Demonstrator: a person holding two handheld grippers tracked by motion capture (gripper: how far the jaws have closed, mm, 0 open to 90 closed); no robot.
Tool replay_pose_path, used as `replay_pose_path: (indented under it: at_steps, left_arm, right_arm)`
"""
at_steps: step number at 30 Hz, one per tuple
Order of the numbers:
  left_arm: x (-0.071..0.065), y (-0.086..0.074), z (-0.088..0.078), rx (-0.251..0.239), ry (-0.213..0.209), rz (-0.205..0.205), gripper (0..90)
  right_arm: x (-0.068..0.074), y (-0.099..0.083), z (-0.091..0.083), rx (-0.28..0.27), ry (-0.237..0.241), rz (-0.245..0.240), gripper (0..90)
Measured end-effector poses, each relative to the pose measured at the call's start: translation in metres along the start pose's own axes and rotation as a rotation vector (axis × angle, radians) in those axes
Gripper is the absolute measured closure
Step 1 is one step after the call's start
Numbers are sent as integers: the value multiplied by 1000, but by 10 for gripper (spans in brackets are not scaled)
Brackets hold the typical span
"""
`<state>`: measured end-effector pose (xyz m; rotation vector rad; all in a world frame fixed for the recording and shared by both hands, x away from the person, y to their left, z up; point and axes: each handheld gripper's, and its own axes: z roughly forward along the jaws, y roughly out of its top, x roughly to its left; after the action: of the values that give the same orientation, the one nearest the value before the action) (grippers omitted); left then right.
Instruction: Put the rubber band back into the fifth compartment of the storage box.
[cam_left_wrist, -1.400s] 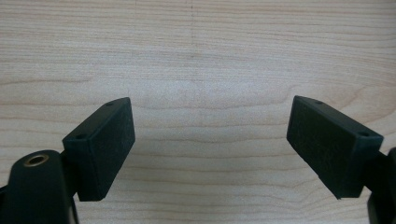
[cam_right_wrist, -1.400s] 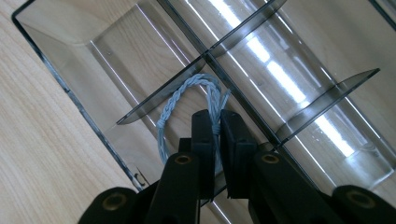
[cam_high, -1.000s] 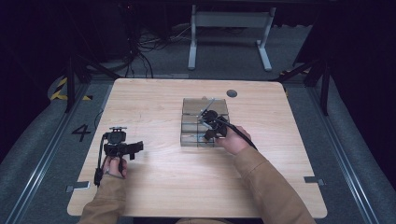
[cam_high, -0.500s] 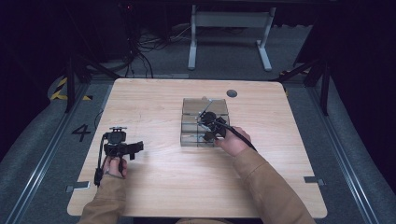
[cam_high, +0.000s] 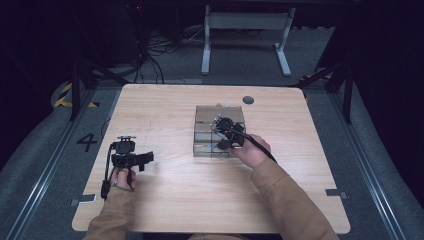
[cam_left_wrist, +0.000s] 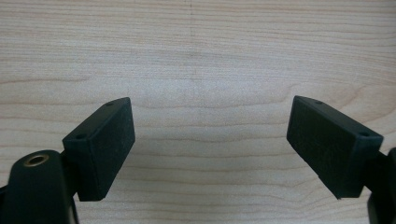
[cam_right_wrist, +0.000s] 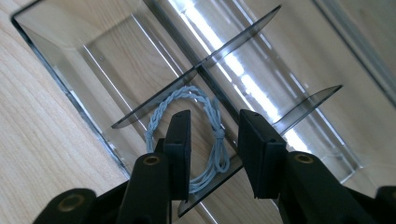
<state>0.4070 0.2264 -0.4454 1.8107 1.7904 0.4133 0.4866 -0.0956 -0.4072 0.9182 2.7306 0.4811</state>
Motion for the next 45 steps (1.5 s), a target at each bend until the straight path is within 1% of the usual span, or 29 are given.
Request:
replay_pose_path:
  at_steps: [2,6,9,10,11,13,17,19,23,28,31,36,41,43,45]
  left_arm:
    - [0,0,0,1,3,0,160]
    - [1,-2,-1,3,4,3,160]
    - [3,-2,-1,2,5,-3,160]
    - [3,-2,-1,2,6,-6,160]
    - [3,-2,-1,2,6,-6,160]
    - [3,-2,-1,1,4,-7,160]
    - [1,-1,0,3,1,-4,160]
    - [0,0,0,1,-1,-1,160]
    - [-2,1,1,1,-2,4,160]
    - [-3,2,2,4,-4,5,160]
    - [-2,1,1,1,-2,8,160]
    - [-2,1,1,-1,-3,0,160]
    - [-2,1,1,1,-1,5,160]
    - [-2,1,1,0,-1,4,159]
    - [-2,1,1,2,0,6,160]
  right_arm:
    - [0,0,-5,-13,12,8,652]
    - [-1,0,-12,-35,22,14,650]
    - [-3,-2,-21,-68,36,22,640]
    - [-4,-2,-24,-80,48,29,638]
    - [-4,-2,-24,-80,48,29,638]
    - [-5,-4,-31,-107,74,50,634]
    - [-6,-6,-43,-146,103,63,625]
    - [-6,-8,-47,-161,120,70,622]
    - [-8,-12,-53,-179,138,80,615]
    - [-12,-17,-57,-199,139,100,597]
    - [-14,-19,-59,-206,143,106,597]
    - [-17,-23,-62,-220,142,110,594]
    - [-20,-34,-70,-244,136,107,582]
    - [-21,-36,-72,-246,134,112,581]
    - [-24,-43,-76,-257,126,123,573]
